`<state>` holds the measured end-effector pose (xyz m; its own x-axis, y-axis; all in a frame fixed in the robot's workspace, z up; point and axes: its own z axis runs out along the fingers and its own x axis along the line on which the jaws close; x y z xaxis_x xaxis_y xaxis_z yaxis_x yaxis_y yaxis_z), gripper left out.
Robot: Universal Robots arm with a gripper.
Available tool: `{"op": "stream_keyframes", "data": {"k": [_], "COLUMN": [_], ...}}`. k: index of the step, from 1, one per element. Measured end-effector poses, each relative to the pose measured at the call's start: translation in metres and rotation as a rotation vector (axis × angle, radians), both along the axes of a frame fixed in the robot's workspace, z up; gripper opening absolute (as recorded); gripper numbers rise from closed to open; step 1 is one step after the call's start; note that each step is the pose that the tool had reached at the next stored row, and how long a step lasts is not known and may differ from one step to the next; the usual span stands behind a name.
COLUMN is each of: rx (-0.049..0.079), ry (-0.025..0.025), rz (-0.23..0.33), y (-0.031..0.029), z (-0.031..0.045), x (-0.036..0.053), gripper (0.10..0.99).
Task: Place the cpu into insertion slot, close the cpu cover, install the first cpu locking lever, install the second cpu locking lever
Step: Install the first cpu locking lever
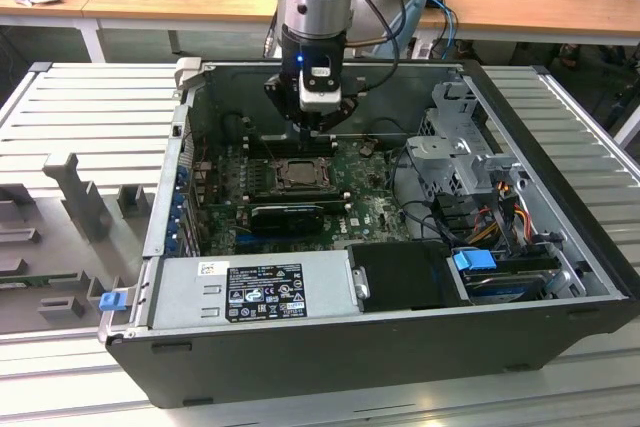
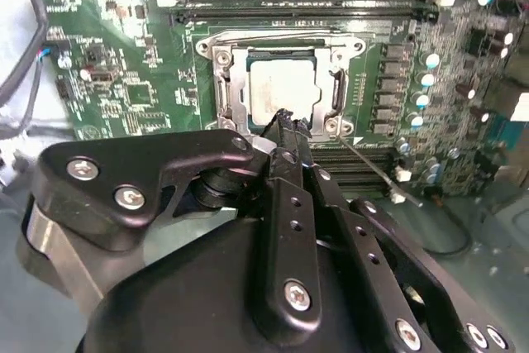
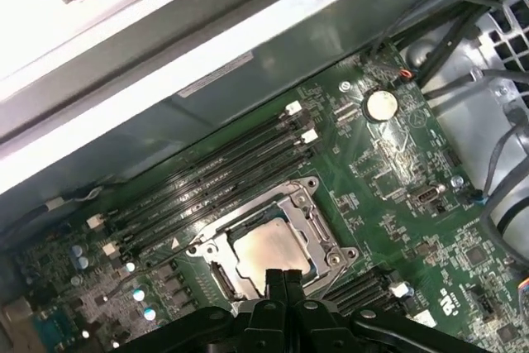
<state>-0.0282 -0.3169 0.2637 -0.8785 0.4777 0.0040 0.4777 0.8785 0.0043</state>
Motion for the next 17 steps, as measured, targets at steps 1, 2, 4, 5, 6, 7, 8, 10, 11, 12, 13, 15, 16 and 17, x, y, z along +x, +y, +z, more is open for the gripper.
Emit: {"op": "stream_keyframes", "data": {"k": [1,2,4,5,6,7,8,10,11,12,13,15,16,17], "rx": [0.0,0.0,0.0,0.0,0.0,0.0,0.0,0.0,0.0,0.0,0.0,0.0,0.0,0.0], "ry": [0.0,0.0,0.0,0.0,0.0,0.0,0.0,-0.0001,-0.0005,-0.0008,-0.0012,-0.0021,-0.0027,-0.003], "rz": [0.02,0.053,0.102,0.132,0.16,0.2,0.228,0.262,0.291,0.316,0.34,0.369,0.379,0.384], "y": [0.0,0.0,0.0,0.0,0.0,0.0,0.0,0.0,0.0,0.0,0.0,0.0,0.0,0.0], "z": [0.0,0.0,0.0,-0.0001,-0.0001,-0.0001,-0.0002,-0.0003,-0.0005,-0.0007,-0.0009,-0.0012,-0.0014,-0.0015], "x": [0.0,0.0,0.0,0.0,0.0,0.0,0.0,0.0,0.0,0.0001,0.0,0.0,-0.0003,-0.0017], "gripper": [0.106,0.106,0.106,0.106,0.106,0.106,0.106,0.106,0.106,0.106,0.106,0.106,0.106,0.106]}}
